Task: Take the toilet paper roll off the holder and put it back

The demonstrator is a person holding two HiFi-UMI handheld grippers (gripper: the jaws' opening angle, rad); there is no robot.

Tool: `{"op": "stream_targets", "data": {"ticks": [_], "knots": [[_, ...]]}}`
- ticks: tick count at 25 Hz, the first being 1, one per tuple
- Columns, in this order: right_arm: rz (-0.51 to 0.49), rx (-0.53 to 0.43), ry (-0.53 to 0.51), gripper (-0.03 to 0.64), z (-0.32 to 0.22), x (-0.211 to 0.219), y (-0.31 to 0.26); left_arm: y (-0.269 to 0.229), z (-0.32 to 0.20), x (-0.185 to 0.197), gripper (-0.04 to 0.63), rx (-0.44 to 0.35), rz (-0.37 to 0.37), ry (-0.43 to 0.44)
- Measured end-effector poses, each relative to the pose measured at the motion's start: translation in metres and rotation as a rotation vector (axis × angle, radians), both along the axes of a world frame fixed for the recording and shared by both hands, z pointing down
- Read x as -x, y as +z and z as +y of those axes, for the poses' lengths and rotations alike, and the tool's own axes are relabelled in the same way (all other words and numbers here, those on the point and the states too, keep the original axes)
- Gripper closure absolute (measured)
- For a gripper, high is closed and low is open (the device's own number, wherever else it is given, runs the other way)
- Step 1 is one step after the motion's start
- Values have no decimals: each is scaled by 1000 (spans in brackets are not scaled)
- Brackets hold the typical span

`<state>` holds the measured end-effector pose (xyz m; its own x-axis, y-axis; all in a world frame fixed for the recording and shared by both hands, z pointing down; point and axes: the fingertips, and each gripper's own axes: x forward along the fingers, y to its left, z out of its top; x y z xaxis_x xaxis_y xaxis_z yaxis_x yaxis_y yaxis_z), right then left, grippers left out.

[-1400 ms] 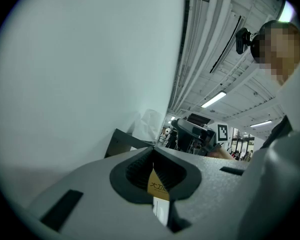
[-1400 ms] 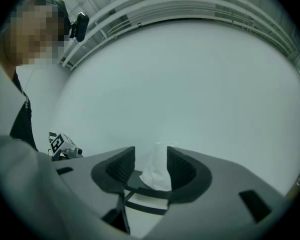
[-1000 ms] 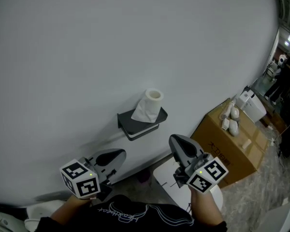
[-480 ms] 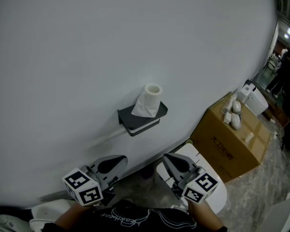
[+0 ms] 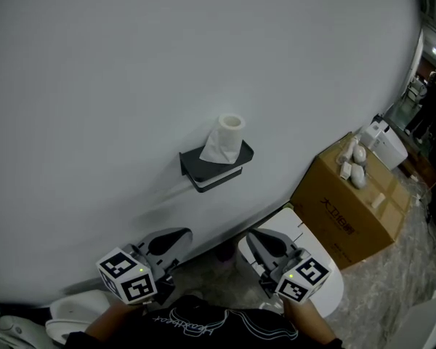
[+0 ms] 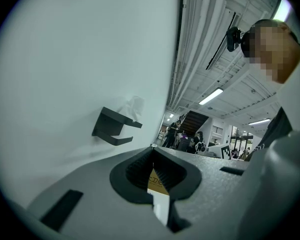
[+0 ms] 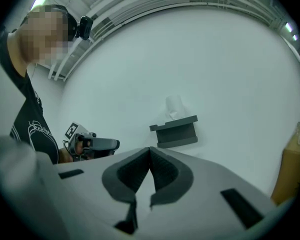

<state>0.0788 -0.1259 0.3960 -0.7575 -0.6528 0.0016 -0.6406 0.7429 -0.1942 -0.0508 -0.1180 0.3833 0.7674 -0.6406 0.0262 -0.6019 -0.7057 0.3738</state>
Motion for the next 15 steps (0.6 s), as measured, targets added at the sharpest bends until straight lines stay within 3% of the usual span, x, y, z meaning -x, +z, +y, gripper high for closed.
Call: {"op": "stream_targets", "data": {"ticks": [15], "knots": [[2, -22, -49, 614, 8, 5, -9, -9, 12, -2, 591, -12, -10, -42]]}}
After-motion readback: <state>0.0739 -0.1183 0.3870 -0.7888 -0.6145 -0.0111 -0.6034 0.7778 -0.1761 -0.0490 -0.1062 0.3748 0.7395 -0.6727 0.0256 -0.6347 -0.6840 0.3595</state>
